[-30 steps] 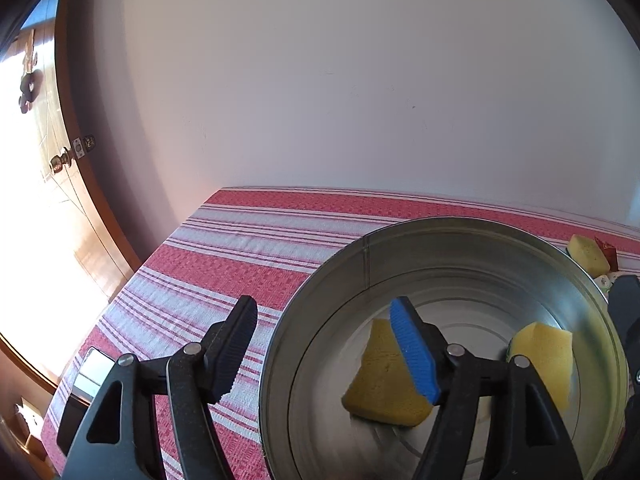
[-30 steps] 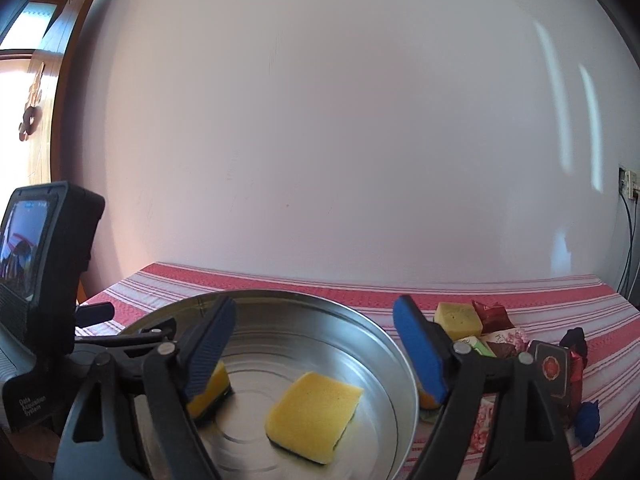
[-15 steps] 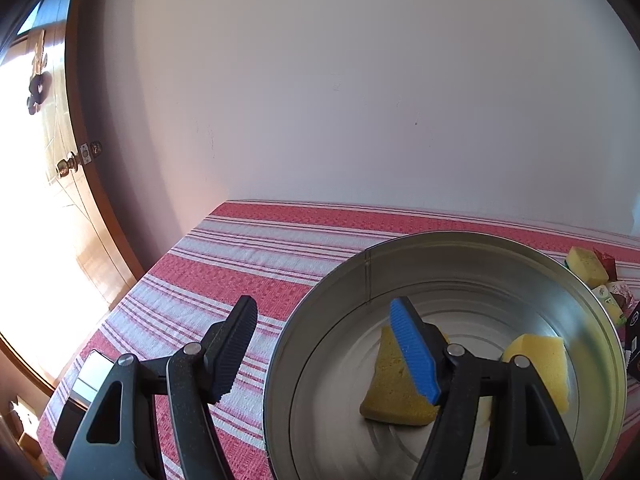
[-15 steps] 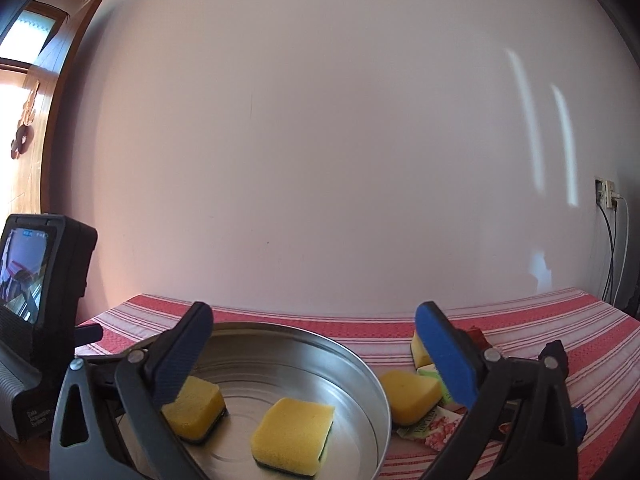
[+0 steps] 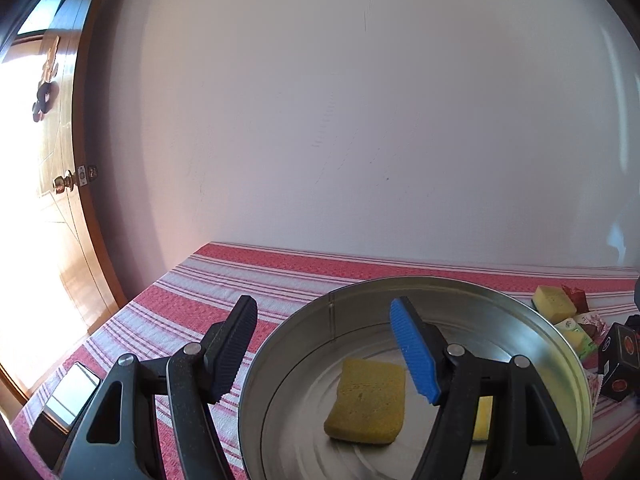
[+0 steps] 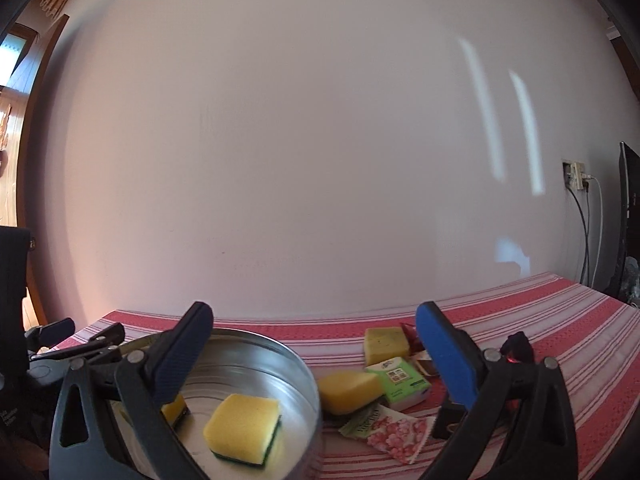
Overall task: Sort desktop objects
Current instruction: 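Move both tools from the tin back toward the remaining objects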
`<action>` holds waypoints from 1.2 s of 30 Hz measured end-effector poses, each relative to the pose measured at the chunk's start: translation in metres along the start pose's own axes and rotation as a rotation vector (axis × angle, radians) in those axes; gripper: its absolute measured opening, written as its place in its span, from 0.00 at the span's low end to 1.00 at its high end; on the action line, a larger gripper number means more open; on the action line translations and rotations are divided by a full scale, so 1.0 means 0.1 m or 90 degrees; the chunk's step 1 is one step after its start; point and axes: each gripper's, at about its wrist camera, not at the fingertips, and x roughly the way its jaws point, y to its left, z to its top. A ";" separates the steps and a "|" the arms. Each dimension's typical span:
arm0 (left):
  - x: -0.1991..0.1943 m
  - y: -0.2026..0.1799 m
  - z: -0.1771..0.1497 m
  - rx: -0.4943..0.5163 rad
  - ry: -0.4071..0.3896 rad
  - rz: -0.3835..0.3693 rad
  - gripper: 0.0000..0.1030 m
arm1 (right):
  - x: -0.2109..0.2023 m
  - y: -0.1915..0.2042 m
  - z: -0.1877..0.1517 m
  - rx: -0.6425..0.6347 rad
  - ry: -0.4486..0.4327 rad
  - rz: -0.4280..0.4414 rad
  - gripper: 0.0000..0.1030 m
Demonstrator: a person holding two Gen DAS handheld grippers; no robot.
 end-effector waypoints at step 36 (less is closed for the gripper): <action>-0.60 -1.98 -0.18 0.142 0.055 -0.174 0.69 | -0.60 -2.02 0.01 0.050 0.114 -0.167 1.00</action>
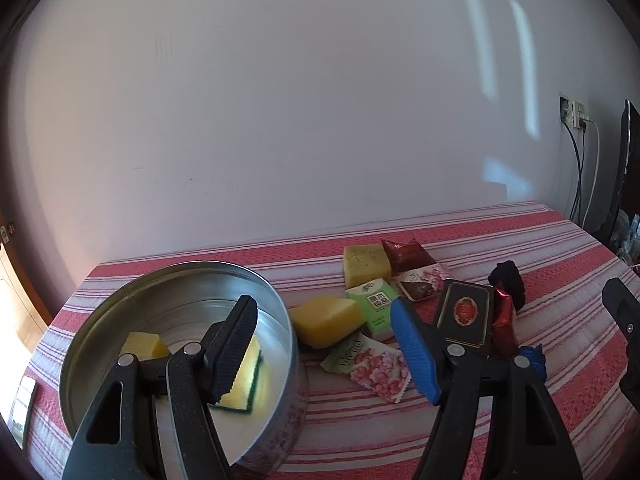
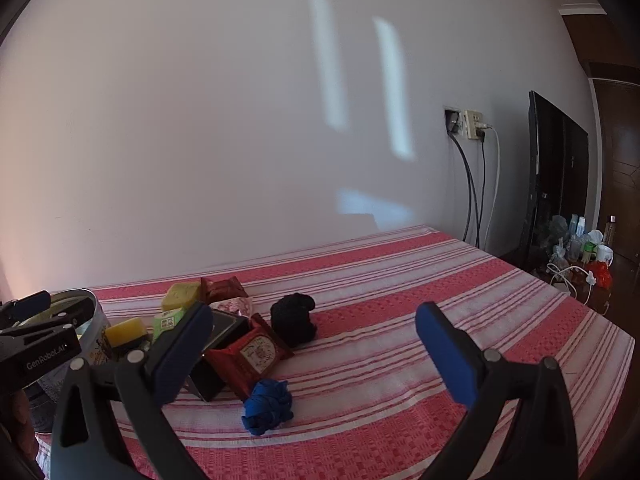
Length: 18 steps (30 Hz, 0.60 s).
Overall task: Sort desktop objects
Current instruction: 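Move both tools from the tin back toward the remaining objects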
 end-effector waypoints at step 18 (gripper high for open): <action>0.22 -0.38 -0.16 0.050 0.087 -0.052 0.69 | 0.20 -0.21 -0.10 -0.001 0.118 0.017 0.97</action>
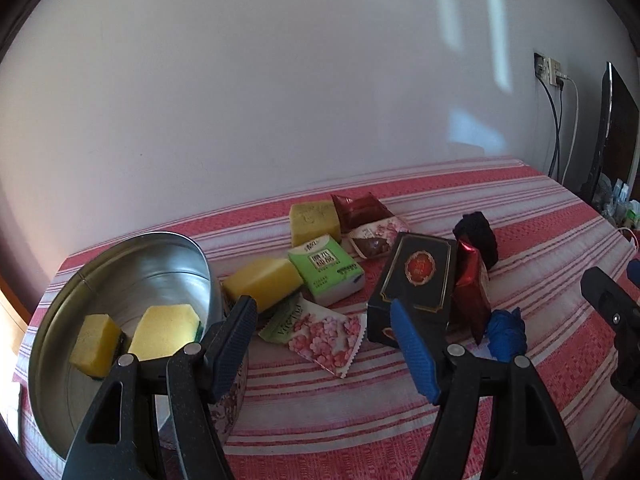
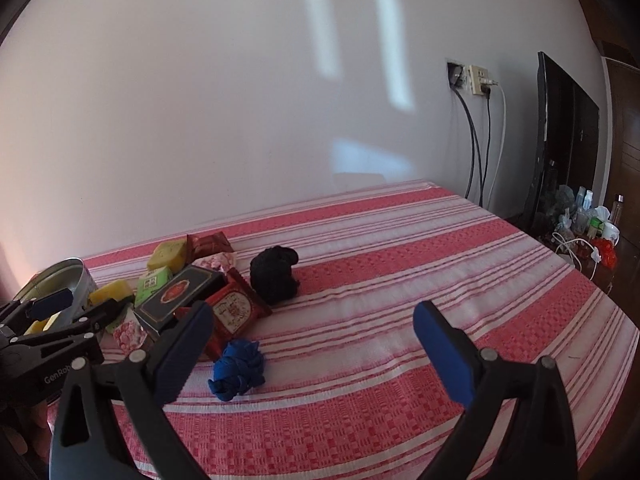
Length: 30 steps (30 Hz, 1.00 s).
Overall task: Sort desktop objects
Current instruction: 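Move both tools from the tin back toward the remaining objects, then grasp the blue knitted cloth with the right tool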
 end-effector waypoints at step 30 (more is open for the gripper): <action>0.22 -0.15 -0.02 0.014 0.036 -0.079 0.75 | 0.45 0.11 -0.12 -0.024 0.132 0.090 0.35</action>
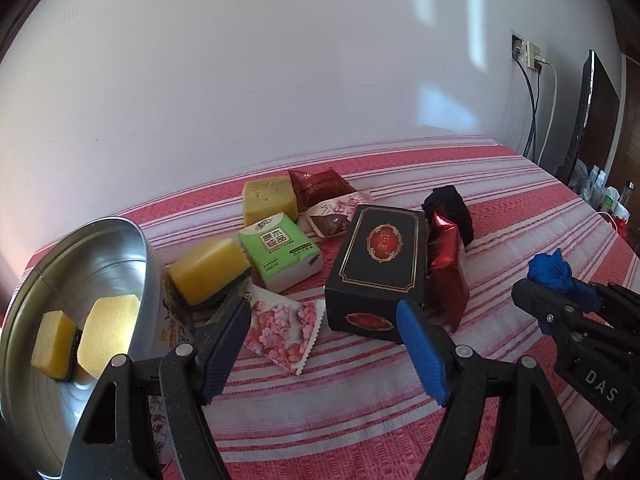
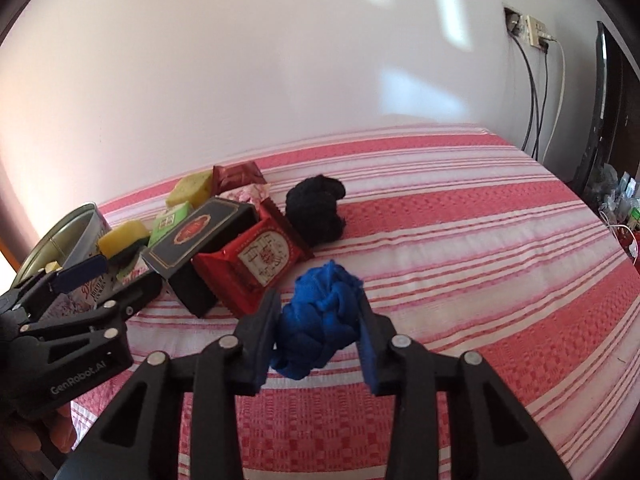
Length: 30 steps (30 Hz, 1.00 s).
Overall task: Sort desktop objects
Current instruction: 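Grasp the blue knitted cloth with the right tool, then grasp the black box with red emblem with the left tool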
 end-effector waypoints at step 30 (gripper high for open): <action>0.70 -0.31 0.27 -0.025 0.091 -0.020 0.57 | -0.29 -0.27 -0.04 0.080 -0.069 0.007 0.35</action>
